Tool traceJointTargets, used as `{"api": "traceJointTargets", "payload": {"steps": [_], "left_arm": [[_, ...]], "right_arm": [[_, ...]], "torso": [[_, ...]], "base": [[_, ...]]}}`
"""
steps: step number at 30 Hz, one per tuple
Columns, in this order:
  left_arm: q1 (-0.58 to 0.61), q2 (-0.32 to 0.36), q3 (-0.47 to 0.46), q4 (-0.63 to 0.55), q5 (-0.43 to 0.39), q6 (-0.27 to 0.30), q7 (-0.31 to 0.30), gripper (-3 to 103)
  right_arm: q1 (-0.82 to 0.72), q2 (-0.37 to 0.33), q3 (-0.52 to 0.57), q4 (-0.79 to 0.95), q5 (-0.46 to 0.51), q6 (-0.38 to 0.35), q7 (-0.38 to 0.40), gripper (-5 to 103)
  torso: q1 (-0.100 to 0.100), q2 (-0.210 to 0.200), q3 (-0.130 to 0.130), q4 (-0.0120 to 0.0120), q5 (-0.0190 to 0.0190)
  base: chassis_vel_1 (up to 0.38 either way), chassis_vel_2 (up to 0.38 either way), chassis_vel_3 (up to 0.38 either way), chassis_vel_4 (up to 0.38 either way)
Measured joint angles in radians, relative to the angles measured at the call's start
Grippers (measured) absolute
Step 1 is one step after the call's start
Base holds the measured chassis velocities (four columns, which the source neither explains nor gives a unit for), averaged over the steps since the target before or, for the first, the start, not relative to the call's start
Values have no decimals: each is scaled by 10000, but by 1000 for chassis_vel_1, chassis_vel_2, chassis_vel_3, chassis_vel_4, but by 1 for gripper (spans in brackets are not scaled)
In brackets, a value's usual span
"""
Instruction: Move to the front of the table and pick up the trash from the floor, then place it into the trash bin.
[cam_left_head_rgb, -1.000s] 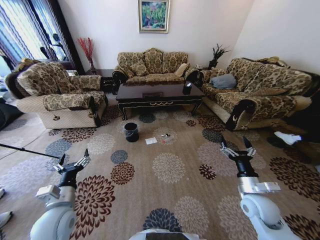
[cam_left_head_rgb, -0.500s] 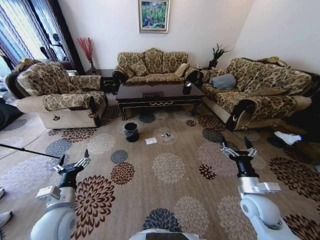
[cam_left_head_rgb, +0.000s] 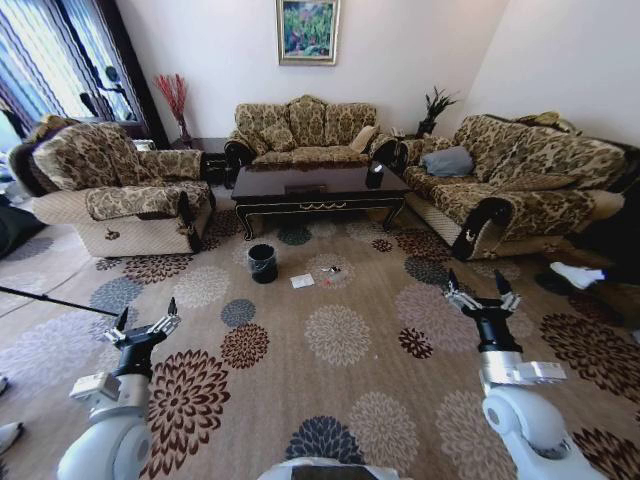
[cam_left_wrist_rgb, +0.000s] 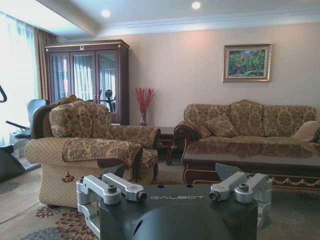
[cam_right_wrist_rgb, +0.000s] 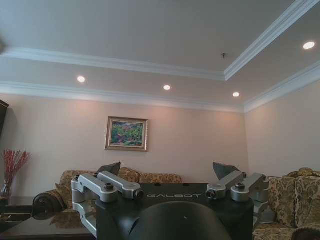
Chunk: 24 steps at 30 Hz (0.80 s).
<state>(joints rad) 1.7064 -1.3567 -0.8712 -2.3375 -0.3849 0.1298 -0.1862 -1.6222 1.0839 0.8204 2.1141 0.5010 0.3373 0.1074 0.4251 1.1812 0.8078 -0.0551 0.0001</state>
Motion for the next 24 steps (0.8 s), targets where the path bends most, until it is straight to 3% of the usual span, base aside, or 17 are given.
{"api": "traceJointTargets", "payload": {"steps": [8,11,13,19,24], "left_arm": [[58,87,48,79,-101,-180,614,100],[-31,385,60,106,-126,-110,1081,100],[-33,556,44,143,-12,-110,1233,100],[-11,722,57,227,372,-139,1498,100],[-22,626,139,302,628,-210,1540,100]], "right_arm": [[-371,-540,201,110,91,-356,-461,100],[-661,-836,358,116,198,-720,-1736,100],[-748,-926,421,147,192,-993,-1925,100],[-926,-1121,434,481,622,-2214,-1663,100],[-953,-1111,354,638,623,-2766,-1203,100]], "torso": [[-178,-393,-215,0,-1],[-263,-566,-304,-2,-1],[-291,-629,-338,-2,-1],[-387,-854,-471,0,-2],[-460,-1019,-562,0,-2]], "base": [[0,0,0,0],[0,0,0,0],[0,0,0,0],[0,0,0,0],[0,0,0,0]]}}
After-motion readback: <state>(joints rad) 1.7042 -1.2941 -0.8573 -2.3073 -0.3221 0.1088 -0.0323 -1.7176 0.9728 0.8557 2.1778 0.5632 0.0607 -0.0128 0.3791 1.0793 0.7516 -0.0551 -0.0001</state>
